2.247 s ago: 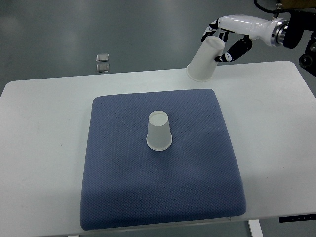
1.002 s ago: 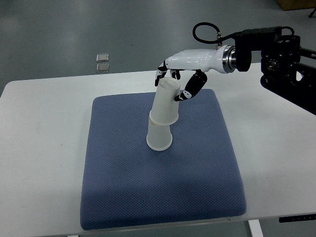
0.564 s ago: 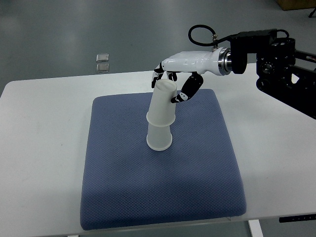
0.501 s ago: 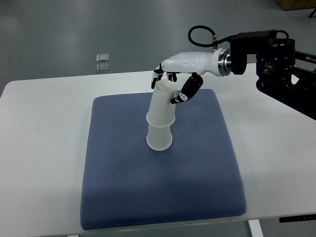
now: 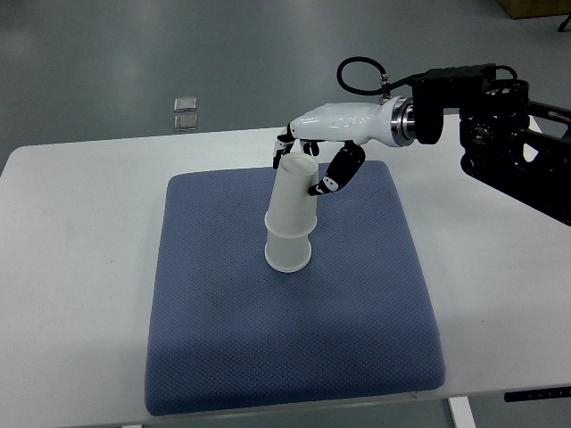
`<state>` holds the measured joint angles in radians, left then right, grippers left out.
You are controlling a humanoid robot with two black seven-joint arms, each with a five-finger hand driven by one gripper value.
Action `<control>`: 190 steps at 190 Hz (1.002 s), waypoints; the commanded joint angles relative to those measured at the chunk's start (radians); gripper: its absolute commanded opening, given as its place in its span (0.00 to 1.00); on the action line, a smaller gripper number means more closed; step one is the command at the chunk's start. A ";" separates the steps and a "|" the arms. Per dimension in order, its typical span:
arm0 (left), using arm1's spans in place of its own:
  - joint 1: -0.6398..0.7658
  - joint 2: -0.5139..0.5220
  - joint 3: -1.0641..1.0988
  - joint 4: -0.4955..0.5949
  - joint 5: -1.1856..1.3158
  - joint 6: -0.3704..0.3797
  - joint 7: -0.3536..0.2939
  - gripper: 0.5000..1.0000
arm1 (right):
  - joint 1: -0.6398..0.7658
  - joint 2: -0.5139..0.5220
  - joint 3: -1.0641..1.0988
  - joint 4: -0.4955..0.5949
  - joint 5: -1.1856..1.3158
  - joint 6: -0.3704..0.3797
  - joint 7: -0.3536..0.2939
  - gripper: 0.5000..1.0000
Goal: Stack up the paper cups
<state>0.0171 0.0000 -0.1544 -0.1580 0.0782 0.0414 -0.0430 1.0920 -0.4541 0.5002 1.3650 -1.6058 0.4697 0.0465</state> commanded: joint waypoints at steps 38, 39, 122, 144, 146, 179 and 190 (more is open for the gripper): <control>0.000 0.000 0.001 0.000 0.000 0.000 0.000 1.00 | -0.014 0.011 0.000 0.000 -0.019 -0.003 -0.019 0.00; 0.000 0.000 0.000 0.000 0.000 0.000 0.000 1.00 | -0.014 0.011 0.000 0.000 -0.020 -0.003 -0.019 0.00; 0.000 0.000 0.001 0.000 0.000 0.000 0.000 1.00 | -0.030 0.009 0.000 0.000 -0.025 -0.023 -0.019 0.48; 0.000 0.000 0.001 0.000 0.000 0.000 0.000 1.00 | -0.031 0.009 0.000 0.000 -0.025 -0.022 -0.017 0.61; 0.000 0.000 -0.001 0.000 0.000 0.000 0.000 1.00 | -0.031 0.009 0.000 0.000 -0.025 -0.022 -0.017 0.62; 0.000 0.000 -0.001 0.000 0.000 0.000 0.000 1.00 | -0.031 0.008 0.000 0.000 -0.022 -0.020 -0.014 0.66; 0.000 0.000 0.001 0.000 0.000 0.000 0.000 1.00 | -0.031 0.006 0.001 0.000 -0.020 -0.020 -0.016 0.66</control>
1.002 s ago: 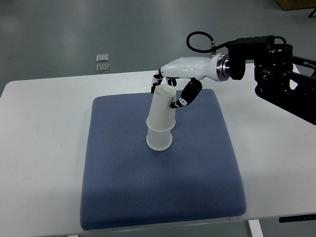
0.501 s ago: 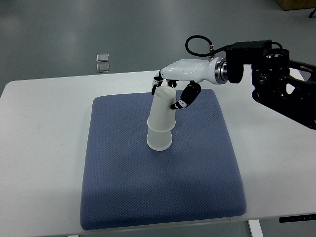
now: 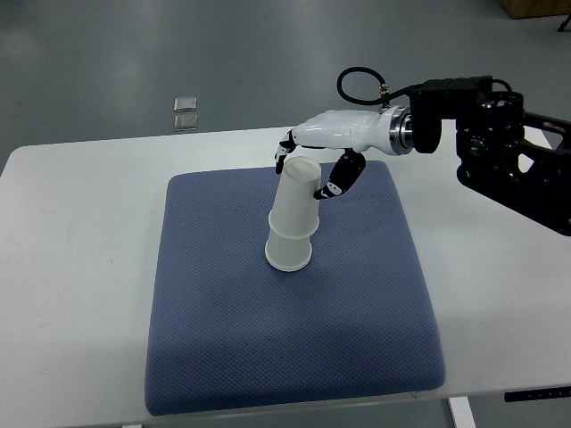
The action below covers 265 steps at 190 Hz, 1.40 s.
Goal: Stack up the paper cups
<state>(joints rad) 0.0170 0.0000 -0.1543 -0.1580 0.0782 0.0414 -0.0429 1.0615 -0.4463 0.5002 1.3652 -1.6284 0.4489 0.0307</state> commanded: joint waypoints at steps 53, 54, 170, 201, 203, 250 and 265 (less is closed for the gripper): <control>0.001 0.000 -0.001 0.000 0.000 0.000 0.000 1.00 | 0.000 0.000 0.003 0.008 0.009 0.001 0.001 0.70; 0.001 0.000 -0.001 0.000 0.000 0.000 0.000 1.00 | 0.000 0.000 0.003 0.008 0.009 0.001 0.001 0.70; 0.000 0.000 -0.001 0.000 0.000 0.000 0.000 1.00 | -0.080 0.006 0.184 -0.104 0.298 -0.026 -0.037 0.70; 0.000 0.000 -0.001 0.000 0.000 0.000 0.000 1.00 | -0.186 0.077 0.380 -0.250 0.421 -0.142 -0.095 0.70; 0.000 0.000 -0.001 0.000 0.000 0.000 0.000 1.00 | -0.192 0.081 0.391 -0.259 0.427 -0.153 -0.097 0.70; 0.000 0.000 -0.001 0.000 0.000 0.000 0.000 1.00 | -0.287 0.169 0.514 -0.445 0.646 -0.414 -0.133 0.70; 0.000 0.000 -0.001 0.000 0.000 0.000 0.000 1.00 | -0.314 0.181 0.514 -0.469 0.763 -0.506 -0.132 0.70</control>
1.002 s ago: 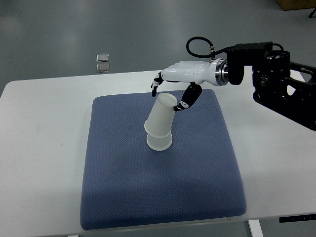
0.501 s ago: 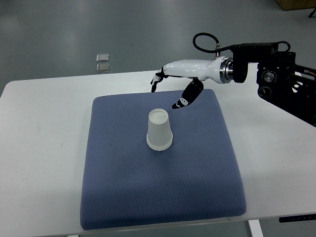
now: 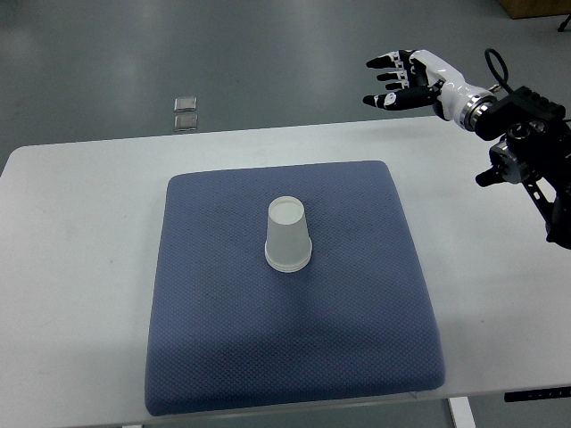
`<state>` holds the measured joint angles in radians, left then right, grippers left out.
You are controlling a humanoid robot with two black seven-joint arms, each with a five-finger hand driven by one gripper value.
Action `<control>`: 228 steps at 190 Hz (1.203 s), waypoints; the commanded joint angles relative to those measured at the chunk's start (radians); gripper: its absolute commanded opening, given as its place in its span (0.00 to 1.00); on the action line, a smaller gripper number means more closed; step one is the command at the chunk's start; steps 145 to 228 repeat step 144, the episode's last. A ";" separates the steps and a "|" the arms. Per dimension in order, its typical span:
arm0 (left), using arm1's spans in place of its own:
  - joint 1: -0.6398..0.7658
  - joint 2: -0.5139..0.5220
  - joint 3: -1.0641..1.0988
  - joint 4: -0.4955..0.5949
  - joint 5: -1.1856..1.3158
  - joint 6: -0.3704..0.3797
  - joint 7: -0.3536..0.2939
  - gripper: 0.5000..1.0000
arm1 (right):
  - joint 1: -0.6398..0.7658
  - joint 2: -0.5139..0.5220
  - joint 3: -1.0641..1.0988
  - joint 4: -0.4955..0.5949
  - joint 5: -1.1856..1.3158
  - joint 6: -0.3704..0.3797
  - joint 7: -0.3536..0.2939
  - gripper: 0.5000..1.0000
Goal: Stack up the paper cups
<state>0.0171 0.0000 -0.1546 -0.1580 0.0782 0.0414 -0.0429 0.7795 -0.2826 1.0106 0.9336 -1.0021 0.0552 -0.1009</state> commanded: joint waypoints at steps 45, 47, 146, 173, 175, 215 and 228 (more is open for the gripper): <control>0.000 0.000 0.000 0.000 0.000 0.000 0.000 1.00 | -0.097 0.080 0.005 -0.050 0.428 -0.367 0.012 0.83; 0.000 0.000 0.000 0.000 0.000 0.000 0.000 1.00 | -0.100 0.082 0.005 -0.050 0.434 -0.371 0.012 0.83; 0.000 0.000 0.000 0.000 0.000 0.000 0.000 1.00 | -0.098 0.126 0.003 -0.042 0.453 -0.382 0.014 0.83; 0.000 0.000 0.000 0.000 0.000 0.000 0.000 1.00 | -0.098 0.126 0.003 -0.042 0.453 -0.382 0.014 0.83; 0.000 0.000 0.000 0.000 0.000 0.000 0.000 1.00 | -0.098 0.126 0.003 -0.042 0.453 -0.382 0.014 0.83; 0.000 0.000 0.000 0.000 0.000 0.000 0.000 1.00 | -0.098 0.126 0.003 -0.042 0.453 -0.382 0.014 0.83; 0.000 0.000 0.000 0.000 0.000 0.000 0.000 1.00 | -0.098 0.126 0.003 -0.042 0.453 -0.382 0.014 0.83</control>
